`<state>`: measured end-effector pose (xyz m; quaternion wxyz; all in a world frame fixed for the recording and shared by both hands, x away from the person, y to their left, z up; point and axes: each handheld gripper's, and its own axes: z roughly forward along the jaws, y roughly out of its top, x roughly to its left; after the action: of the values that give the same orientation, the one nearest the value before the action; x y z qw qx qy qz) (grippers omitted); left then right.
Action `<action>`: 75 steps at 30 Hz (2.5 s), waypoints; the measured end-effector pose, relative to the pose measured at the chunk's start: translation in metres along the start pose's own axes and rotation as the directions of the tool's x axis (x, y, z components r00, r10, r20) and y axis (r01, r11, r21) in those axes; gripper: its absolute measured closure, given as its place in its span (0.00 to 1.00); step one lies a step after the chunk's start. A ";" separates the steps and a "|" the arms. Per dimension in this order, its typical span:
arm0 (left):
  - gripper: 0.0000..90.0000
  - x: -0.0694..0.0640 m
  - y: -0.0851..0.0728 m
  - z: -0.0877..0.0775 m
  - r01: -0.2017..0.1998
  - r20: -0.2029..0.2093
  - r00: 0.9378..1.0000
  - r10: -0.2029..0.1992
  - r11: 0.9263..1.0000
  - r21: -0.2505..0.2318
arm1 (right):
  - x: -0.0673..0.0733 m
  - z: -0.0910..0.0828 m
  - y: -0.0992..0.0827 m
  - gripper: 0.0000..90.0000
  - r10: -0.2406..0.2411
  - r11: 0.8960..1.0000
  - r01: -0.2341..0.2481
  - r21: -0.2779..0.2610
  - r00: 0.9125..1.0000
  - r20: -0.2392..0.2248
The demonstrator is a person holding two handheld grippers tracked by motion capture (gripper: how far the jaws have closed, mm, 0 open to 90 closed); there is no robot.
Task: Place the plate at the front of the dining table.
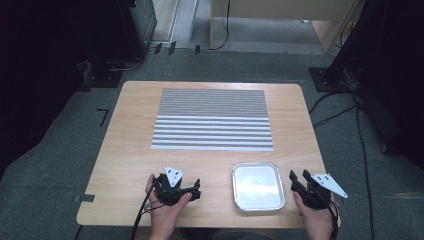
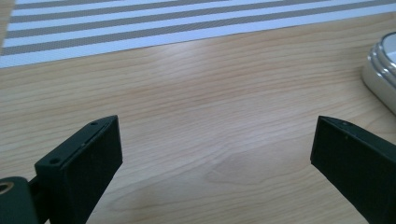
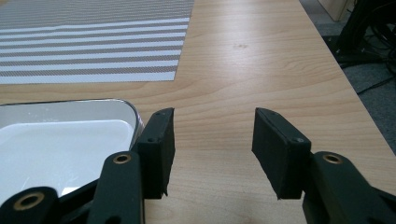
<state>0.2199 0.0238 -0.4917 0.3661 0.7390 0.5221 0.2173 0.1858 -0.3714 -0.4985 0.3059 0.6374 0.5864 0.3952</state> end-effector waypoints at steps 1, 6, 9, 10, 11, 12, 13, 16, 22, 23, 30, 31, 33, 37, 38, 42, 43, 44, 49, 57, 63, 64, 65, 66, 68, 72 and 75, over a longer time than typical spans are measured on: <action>0.02 -0.003 0.000 0.001 -0.005 0.005 1.000 0.005 1.000 0.003 | 0.000 0.000 0.000 0.60 0.012 1.000 -0.012 -0.002 1.000 -0.013; 0.03 -0.017 0.002 0.005 -0.024 0.033 0.999 0.024 1.000 0.006 | 0.003 -0.001 0.001 0.63 0.026 1.000 -0.025 0.017 0.998 -0.051; 0.03 -0.025 0.004 0.007 -0.030 0.043 0.999 0.029 1.000 0.005 | 0.004 -0.001 0.001 0.63 0.041 0.999 -0.039 0.031 0.997 -0.072; 0.03 -0.027 0.004 0.007 -0.027 0.047 0.999 0.027 1.000 0.004 | 0.004 0.000 0.000 0.64 0.042 0.999 -0.040 0.029 0.996 -0.083; 0.03 -0.030 0.005 0.008 -0.030 0.051 0.998 0.029 1.000 0.005 | 0.005 0.000 0.000 0.65 0.049 0.998 -0.046 0.030 0.994 -0.095; 0.03 -0.032 0.005 0.009 -0.031 0.055 0.998 0.031 1.000 0.005 | 0.005 -0.001 0.001 0.67 0.067 0.997 -0.062 0.043 0.992 -0.108; 0.03 -0.035 0.006 0.010 -0.035 0.059 0.998 0.034 0.999 0.008 | 0.005 -0.001 0.001 0.68 0.076 0.997 -0.071 0.043 0.990 -0.122; 0.03 -0.042 0.006 0.013 -0.042 0.070 0.997 0.041 0.999 0.012 | 0.006 -0.002 0.002 0.69 0.082 0.996 -0.077 0.042 0.987 -0.135; 0.03 -0.053 0.008 0.018 -0.027 0.093 0.995 0.025 1.000 0.016 | 0.008 -0.004 0.004 0.75 0.078 0.997 -0.075 0.029 0.982 -0.174; 0.03 -0.055 0.009 0.018 -0.011 0.098 0.995 0.009 1.000 0.016 | 0.009 -0.004 0.004 0.76 0.074 0.997 -0.070 0.028 0.982 -0.175; 0.17 -0.070 0.013 0.020 0.035 0.105 0.994 -0.036 0.999 0.008 | 0.010 -0.002 0.002 0.83 0.062 0.998 -0.056 0.039 0.982 -0.177; 0.17 -0.074 0.013 0.021 0.034 0.118 0.992 -0.035 0.999 0.009 | 0.010 -0.001 0.001 0.83 0.065 0.997 -0.058 0.043 0.981 -0.181; 0.23 -0.081 0.012 0.021 0.031 0.121 0.992 -0.032 0.999 0.006 | 0.011 -0.001 0.001 0.84 0.073 0.997 -0.064 0.053 0.979 -0.190; 0.36 -0.089 0.009 0.022 0.034 0.139 0.990 -0.036 0.999 0.015 | 0.014 -0.001 0.001 0.84 0.075 0.996 -0.063 0.064 0.977 -0.201; 0.36 -0.092 0.009 0.023 0.038 0.135 0.990 -0.041 0.999 0.022 | 0.015 0.000 0.000 0.84 0.072 0.996 -0.059 0.073 0.976 -0.204; 0.42 -0.098 0.009 0.021 0.084 0.111 0.990 -0.083 0.996 -0.003 | 0.017 0.000 0.000 0.85 0.077 0.994 -0.060 0.087 0.976 -0.203; 0.45 -0.099 0.009 0.020 0.086 0.125 0.989 -0.084 0.996 -0.009 | 0.017 0.000 -0.001 0.85 0.075 0.994 -0.058 0.088 0.976 -0.204; 0.46 -0.100 0.010 0.020 0.087 0.131 0.988 -0.085 0.996 -0.011 | 0.017 0.000 -0.001 0.85 0.076 0.994 -0.058 0.091 0.976 -0.205; 0.51 -0.107 0.008 0.019 0.085 0.143 0.986 -0.082 0.996 -0.015 | 0.019 0.001 -0.003 0.87 0.078 0.993 -0.058 0.100 0.974 -0.212; 0.63 -0.123 0.001 0.025 0.106 0.126 0.986 -0.106 0.994 0.009 | 0.020 0.003 -0.005 0.90 0.088 0.990 -0.063 0.126 0.975 -0.203; 0.72 -0.128 -0.002 0.029 0.113 0.108 0.987 -0.114 0.993 0.023 | 0.022 0.005 -0.007 0.91 0.093 0.986 -0.063 0.153 0.975 -0.200; 0.73 -0.128 -0.002 0.029 0.111 0.108 0.988 -0.113 0.993 0.024 | 0.023 0.005 -0.007 0.92 0.092 0.986 -0.063 0.153 0.977 -0.194; 0.75 -0.129 -0.003 0.030 0.110 0.106 0.988 -0.111 0.994 0.022 | 0.023 0.005 -0.007 0.92 0.094 0.986 -0.065 0.154 0.977 -0.189; 0.77 -0.129 -0.003 0.030 0.110 0.106 0.988 -0.111 0.994 0.022 | 0.023 0.005 -0.007 0.92 0.095 0.986 -0.066 0.155 0.978 -0.186; 0.80 -0.130 -0.003 0.031 0.114 0.116 0.987 -0.115 0.993 0.016 | 0.024 0.006 -0.007 0.92 0.089 0.985 -0.062 0.160 0.981 -0.171; 0.83 -0.131 -0.004 0.031 0.106 0.117 0.987 -0.106 0.994 0.011 | 0.024 0.008 -0.009 0.95 0.102 0.981 -0.071 0.181 0.981 -0.165; 0.84 -0.132 -0.004 0.032 0.095 0.114 0.989 -0.095 0.995 0.002 | 0.026 0.007 -0.007 0.97 0.100 0.982 -0.074 0.174 0.984 -0.149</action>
<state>0.1921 -0.1082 -0.5075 0.4064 0.7239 0.5347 0.1578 0.1878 -0.3445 -0.5042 0.1864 0.6528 0.6114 0.4066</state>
